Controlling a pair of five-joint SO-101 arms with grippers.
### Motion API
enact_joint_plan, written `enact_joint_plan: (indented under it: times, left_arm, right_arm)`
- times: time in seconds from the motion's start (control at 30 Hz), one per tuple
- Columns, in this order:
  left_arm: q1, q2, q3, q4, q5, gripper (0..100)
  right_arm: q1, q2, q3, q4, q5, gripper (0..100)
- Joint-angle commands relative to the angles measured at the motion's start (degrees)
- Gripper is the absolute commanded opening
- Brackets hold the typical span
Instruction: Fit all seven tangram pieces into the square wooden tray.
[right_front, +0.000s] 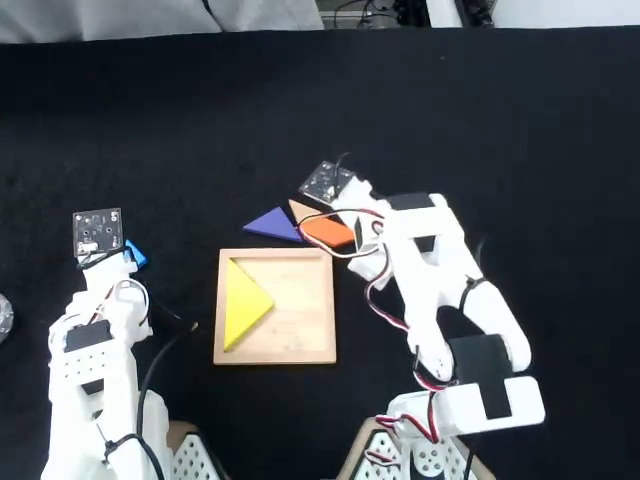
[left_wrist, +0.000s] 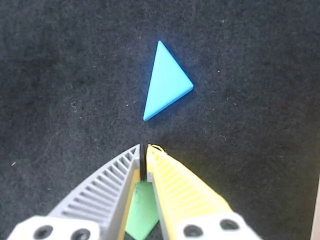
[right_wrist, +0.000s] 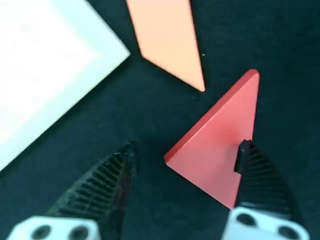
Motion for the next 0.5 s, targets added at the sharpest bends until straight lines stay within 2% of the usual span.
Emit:
enact_joint_plan:
  times: [0.0,0.47]
  left_arm:
    - [0.0,-0.7,-0.3,-0.5,-0.4,3]
    - [0.0,-0.7,-0.3,-0.5,-0.4,3]
  right_arm:
    - [1.1,0.9,-1.2,0.2,0.8,30.4]
    - [4.7,5.9,-1.5,-1.0,4.4,30.4]
